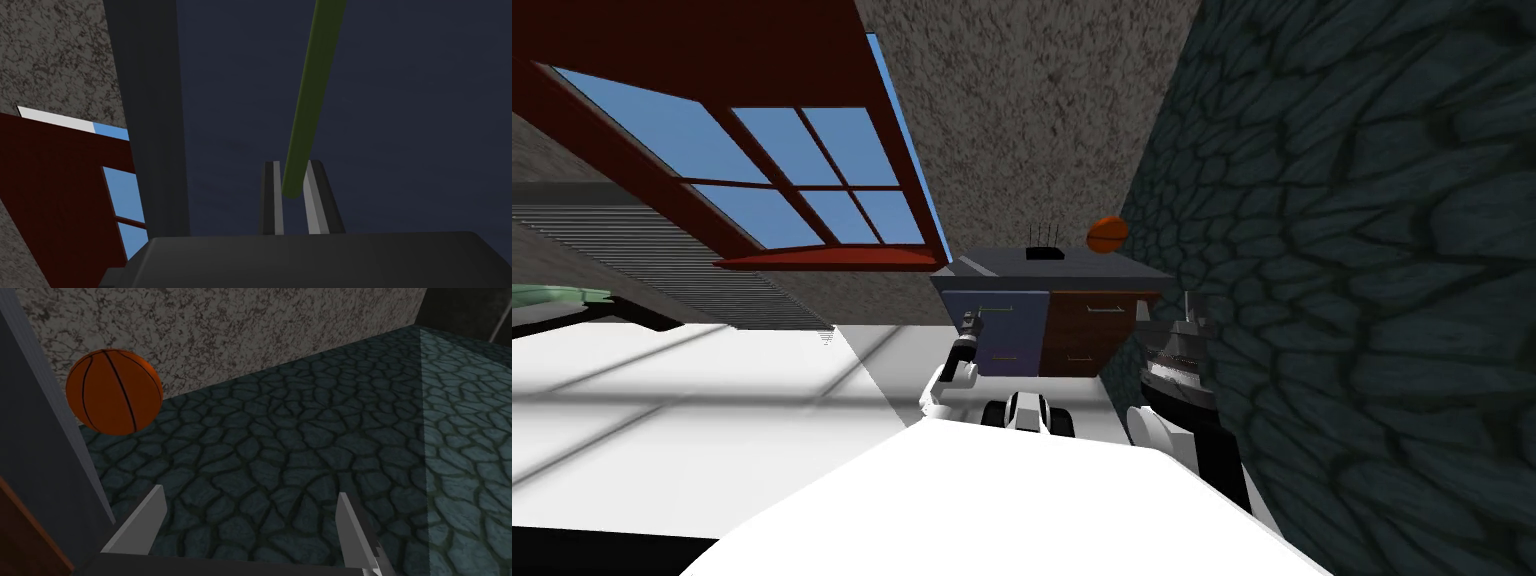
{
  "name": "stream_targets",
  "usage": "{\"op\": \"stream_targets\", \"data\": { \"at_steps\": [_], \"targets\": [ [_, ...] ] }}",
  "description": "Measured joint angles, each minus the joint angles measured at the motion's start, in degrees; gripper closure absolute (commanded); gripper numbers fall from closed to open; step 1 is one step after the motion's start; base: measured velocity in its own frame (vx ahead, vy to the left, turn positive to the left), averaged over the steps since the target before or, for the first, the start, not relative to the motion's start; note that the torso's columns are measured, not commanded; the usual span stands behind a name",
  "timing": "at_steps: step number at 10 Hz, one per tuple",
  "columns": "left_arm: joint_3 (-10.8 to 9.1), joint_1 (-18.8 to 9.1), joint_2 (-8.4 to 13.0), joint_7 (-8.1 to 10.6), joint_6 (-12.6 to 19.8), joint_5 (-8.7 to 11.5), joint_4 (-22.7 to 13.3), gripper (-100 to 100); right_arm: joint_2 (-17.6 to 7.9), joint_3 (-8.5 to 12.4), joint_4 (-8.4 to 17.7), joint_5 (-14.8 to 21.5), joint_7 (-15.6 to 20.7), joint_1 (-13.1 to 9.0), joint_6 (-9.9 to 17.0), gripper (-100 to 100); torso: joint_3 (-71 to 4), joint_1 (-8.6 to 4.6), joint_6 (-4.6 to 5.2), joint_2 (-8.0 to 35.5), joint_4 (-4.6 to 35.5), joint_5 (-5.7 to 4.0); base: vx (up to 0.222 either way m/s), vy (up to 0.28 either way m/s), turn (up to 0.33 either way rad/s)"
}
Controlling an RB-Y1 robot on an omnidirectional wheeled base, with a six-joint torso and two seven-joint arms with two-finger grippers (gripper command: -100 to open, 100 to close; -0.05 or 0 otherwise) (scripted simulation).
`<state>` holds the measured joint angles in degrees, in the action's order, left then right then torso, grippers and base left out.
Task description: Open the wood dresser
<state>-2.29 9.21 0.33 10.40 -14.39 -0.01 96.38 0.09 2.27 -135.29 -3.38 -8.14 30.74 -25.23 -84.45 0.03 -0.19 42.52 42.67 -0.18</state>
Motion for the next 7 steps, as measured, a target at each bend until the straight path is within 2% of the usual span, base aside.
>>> {"op": "stream_targets", "data": {
  "at_steps": [1, 3, 4, 6, 7],
  "targets": [
    [1.75, -1.4, 0.5, 1.76, -0.1, -0.5, -1.1, 100, 0.0, 0.0, 0.0, 0.0, 0.0, 0.0, 0.0, 0, 0.0, -0.1, 0.05, 0.1, 0.1, -0.07, 0.032, -0.001, 0.37],
    [5.31, -3.0, 0.2, 2.58, -1.5, -0.9, -2.7, 100, 0.0, 0.0, 0.0, 0.0, 0.0, 0.0, 0.0, 0, 0.2, -0.17, 0.09, 0.4, 0.2, -0.05, 0.007, -0.002, 0.349],
    [6.72, -2.8, 0.2, 2.68, -1.5, -0.9, -2.4, 100, 0.0, 0.0, 0.0, 0.0, 0.0, 0.0, 0.0, 0, 0.3, 0.0, -0.11, 0.5, 0.2, -0.01, 0.037, -0.023, 0.416],
    [10.14, -5.9, 0.9, 5.38, -2.9, -2.6, -6.2, 100, 0.0, 0.0, 0.0, 0.0, 0.0, 0.0, 0.0, 0, 0.1, -0.08, 0.09, 0.2, 0.2, 0.0, 0.037, -0.019, 0.427],
    [12.12, -6.5, 1.6, 6.6, -2.2, -2.6, -5.2, 100, 0.0, 0.0, 0.0, 0.0, 0.0, 0.0, 0.0, 0, 0.2, 0.02, -0.04, 0.4, 0.4, 0.0, 0.015, -0.001, 0.468]
  ]
}}
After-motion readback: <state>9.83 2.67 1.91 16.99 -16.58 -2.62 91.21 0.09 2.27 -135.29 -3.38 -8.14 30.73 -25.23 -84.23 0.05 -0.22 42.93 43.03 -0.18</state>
